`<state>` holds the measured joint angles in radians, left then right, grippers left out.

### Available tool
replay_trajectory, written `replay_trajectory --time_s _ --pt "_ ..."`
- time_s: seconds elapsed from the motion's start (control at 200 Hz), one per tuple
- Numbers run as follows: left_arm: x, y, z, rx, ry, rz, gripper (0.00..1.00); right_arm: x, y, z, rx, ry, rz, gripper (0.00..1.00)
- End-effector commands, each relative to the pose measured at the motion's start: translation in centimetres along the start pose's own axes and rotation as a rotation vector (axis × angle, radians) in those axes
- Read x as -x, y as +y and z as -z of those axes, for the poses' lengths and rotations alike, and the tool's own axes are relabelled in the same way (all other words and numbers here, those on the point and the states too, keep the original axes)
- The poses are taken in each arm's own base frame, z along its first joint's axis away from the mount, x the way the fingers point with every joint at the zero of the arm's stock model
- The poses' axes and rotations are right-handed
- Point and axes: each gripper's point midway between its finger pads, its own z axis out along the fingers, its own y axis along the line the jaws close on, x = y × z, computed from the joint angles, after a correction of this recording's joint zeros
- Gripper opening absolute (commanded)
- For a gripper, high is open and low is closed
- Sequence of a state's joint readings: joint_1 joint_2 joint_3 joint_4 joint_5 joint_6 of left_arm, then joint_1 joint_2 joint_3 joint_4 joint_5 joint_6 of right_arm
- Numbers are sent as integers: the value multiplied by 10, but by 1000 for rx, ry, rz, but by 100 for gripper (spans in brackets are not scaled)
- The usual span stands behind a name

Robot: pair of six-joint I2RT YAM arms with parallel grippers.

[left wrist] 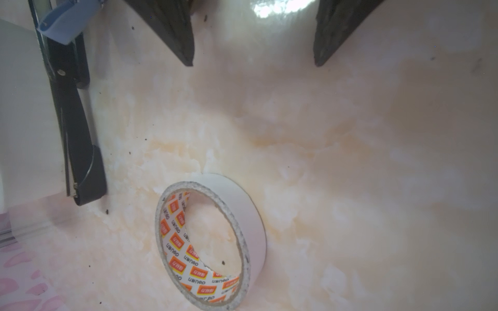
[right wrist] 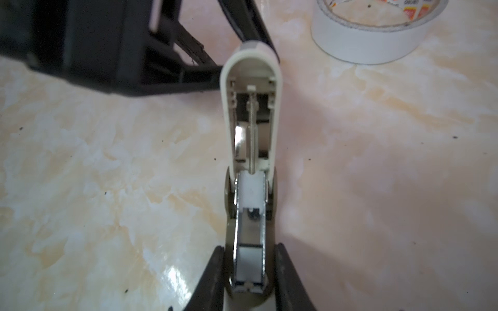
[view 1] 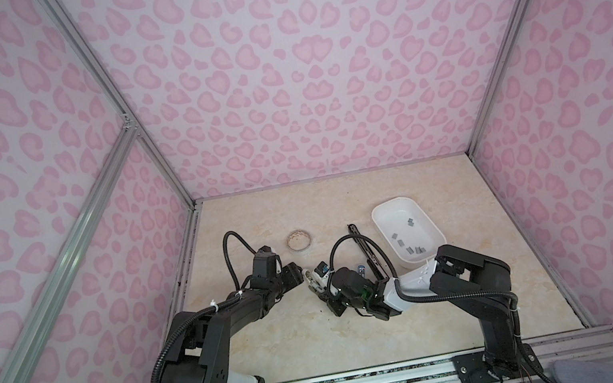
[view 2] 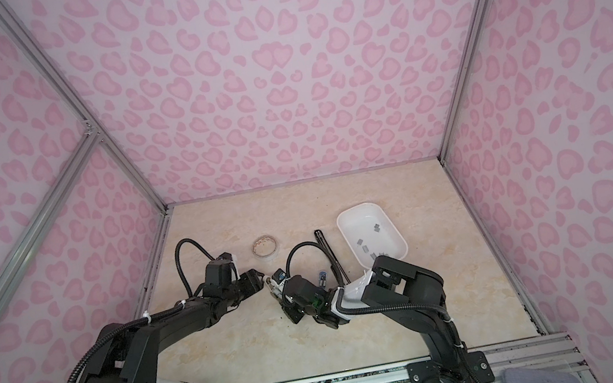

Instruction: Load the staples into the stapler

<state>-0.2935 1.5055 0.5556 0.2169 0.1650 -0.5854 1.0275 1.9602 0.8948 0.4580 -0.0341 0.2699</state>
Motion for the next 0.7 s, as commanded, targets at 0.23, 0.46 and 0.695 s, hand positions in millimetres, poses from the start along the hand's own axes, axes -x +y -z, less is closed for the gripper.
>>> replay_trajectory --time_s 0.23,0.46,0.695 --pt "-7 -56 0 -219 -64 -237 69 -18 -4 -6 -27 72 -19 15" --pt "-13 -58 -2 -254 -84 -268 69 -12 -6 -2 -42 58 -16 24" --pt "-6 -53 10 -222 -141 -259 69 7 -5 16 -46 6 3 41"
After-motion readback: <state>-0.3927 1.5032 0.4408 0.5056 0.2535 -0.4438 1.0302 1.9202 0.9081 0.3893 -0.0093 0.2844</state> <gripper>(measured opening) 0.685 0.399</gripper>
